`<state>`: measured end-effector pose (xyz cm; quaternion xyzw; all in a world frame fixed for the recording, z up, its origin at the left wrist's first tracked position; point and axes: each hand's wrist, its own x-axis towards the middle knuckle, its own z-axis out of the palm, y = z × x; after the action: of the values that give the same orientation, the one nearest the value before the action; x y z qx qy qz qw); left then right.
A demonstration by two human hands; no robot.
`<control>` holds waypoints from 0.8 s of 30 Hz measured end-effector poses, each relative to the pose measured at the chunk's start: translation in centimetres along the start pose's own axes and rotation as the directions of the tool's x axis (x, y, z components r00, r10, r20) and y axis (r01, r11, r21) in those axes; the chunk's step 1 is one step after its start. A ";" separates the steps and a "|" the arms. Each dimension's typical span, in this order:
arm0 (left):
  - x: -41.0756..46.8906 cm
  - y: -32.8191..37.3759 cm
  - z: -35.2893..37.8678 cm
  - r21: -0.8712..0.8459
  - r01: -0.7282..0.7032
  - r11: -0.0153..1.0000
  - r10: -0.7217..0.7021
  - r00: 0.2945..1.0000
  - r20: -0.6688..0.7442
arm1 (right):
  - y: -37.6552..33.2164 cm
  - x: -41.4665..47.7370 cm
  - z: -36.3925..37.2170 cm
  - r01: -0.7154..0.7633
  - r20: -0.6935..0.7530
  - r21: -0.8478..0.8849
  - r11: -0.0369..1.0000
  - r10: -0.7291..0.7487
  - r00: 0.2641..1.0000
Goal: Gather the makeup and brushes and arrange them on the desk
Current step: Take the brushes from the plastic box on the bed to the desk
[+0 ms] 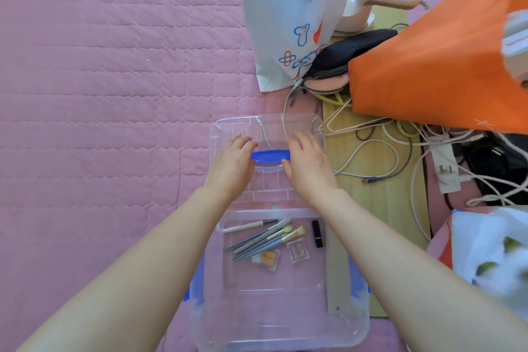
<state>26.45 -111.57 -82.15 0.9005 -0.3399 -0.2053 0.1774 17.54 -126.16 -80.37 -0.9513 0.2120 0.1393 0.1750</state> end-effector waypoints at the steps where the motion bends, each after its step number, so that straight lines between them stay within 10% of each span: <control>1: -0.5 0.3 -0.4 -0.009 -0.030 1.000 0.030 0.999 -0.043 | -0.2 -0.6 -0.3 -0.001 -0.012 0.007 1.000 0.001 1.000; 14: -11.5 3.7 -2.4 -0.010 -0.186 0.982 0.173 0.927 -0.332 | -2.3 -12.0 -1.4 0.100 -0.185 0.036 0.994 -0.092 0.978; 24: -18.2 4.3 1.6 -0.022 -0.138 0.990 0.131 0.970 -0.203 | -1.0 -19.6 2.0 0.084 -0.117 0.073 0.994 -0.075 0.990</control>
<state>10.93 -102.44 -76.97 0.8882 -0.3767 -0.1066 0.2405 0.56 -117.62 -75.24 -0.9579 0.1886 0.0690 0.2051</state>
